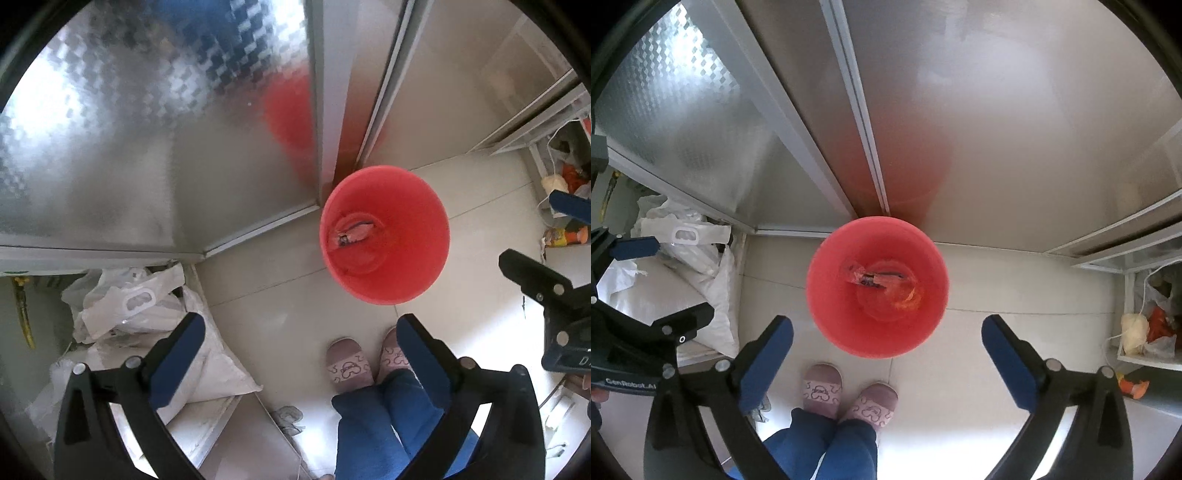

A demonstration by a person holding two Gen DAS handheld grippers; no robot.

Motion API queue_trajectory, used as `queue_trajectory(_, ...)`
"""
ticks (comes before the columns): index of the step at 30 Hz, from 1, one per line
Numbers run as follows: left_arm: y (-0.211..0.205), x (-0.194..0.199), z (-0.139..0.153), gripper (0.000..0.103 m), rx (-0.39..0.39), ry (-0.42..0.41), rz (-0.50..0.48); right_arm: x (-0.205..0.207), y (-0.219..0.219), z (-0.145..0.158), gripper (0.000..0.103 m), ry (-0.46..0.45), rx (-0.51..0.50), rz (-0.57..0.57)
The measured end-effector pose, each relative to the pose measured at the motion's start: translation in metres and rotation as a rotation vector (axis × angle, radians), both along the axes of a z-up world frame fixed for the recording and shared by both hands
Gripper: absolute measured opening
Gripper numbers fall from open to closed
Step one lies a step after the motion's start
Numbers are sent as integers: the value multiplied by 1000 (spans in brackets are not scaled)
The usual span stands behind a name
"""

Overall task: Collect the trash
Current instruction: 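Open the left tool to drop the wrapper while the right tool drops the orange cup into the bucket, then raise both empty tools back up to the counter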

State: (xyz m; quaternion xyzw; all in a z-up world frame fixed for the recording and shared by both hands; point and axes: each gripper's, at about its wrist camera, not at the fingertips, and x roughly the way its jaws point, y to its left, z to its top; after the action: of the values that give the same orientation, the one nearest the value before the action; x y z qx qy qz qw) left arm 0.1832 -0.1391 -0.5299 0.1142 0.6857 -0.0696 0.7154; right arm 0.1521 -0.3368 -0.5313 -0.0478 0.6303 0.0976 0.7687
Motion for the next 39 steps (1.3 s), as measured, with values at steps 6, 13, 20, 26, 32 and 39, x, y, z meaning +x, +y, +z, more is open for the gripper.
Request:
queue_trajectory(6, -3, -9, 38, 102, -22, -26, -17, -12, -4, 27, 102, -10, -2, 2)
queue_trajectory(13, 0, -25, 127, 102, -31, -73, 8, -25, -5, 105, 102, -51, 21, -6)
queue_trajectory(20, 10, -40, 240, 103, -21, -161, -4, -36, 0, 221, 102, -141, 27, 27)
queue_trajectory(26, 25, -39, 325, 103, -68, -270, 68, -29, 2, 302, 102, -214, 49, 43)
queue_trajectory(32, 34, -39, 398, 103, -104, -375, 120, -23, 6, 369, 102, -315, 82, 64)
queue_trajectory(39, 46, -35, 458, 103, -88, -477, 150, -15, 30, 419, 102, -377, 138, 154)
